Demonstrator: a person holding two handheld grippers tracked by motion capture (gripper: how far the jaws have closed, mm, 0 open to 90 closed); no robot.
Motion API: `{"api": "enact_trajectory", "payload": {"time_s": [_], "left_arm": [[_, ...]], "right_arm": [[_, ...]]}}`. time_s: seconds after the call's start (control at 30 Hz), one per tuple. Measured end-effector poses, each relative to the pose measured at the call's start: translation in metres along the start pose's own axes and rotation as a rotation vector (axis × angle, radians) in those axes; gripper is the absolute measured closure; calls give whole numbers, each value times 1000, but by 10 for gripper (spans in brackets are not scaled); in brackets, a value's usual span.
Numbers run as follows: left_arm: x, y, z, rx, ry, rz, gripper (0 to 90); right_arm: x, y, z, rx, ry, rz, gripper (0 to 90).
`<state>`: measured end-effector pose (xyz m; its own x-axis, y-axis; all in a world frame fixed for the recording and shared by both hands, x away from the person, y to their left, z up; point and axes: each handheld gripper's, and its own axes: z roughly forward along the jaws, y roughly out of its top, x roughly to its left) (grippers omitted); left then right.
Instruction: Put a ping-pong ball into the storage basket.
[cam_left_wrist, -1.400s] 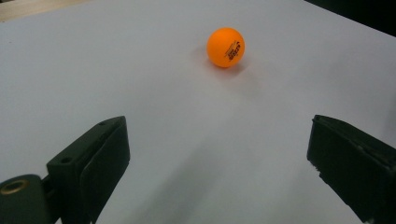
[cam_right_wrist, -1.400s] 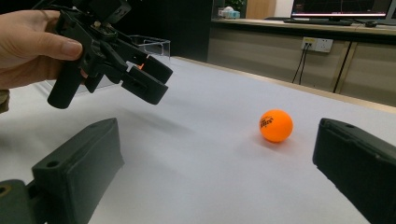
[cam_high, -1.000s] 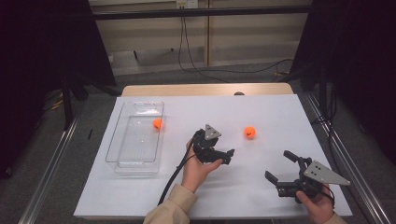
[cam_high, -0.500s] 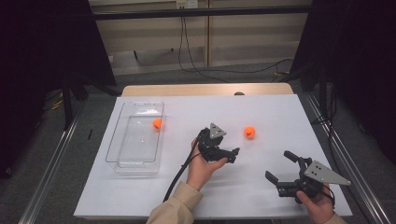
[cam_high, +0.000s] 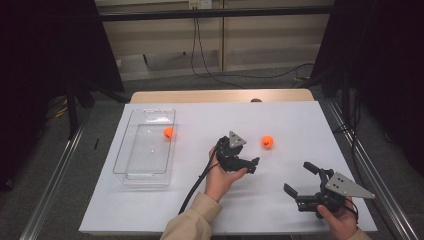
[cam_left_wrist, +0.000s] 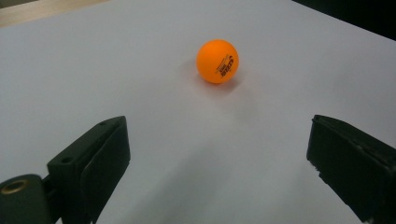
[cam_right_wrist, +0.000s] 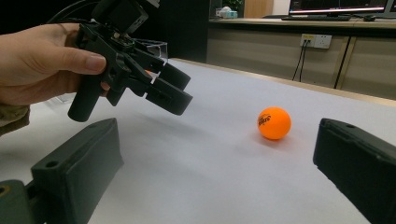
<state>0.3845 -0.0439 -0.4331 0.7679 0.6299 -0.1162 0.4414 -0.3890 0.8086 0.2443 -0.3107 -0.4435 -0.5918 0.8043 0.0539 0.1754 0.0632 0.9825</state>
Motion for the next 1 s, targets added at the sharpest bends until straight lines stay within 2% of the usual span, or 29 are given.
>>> {"api": "enact_trajectory", "payload": {"time_s": [0.23, 0.77, 1.0], "left_arm": [[-1, 2, 6, 3, 5, 18, 61], [-1, 2, 14, -5, 7, 13, 61], [-3, 3, 17, -7, -5, 15, 61]], "right_arm": [[0, 0, 0, -1, 1, 1, 9], [0, 0, 0, 1, 0, -2, 10], [0, 0, 0, 1, 2, -2, 10]]}}
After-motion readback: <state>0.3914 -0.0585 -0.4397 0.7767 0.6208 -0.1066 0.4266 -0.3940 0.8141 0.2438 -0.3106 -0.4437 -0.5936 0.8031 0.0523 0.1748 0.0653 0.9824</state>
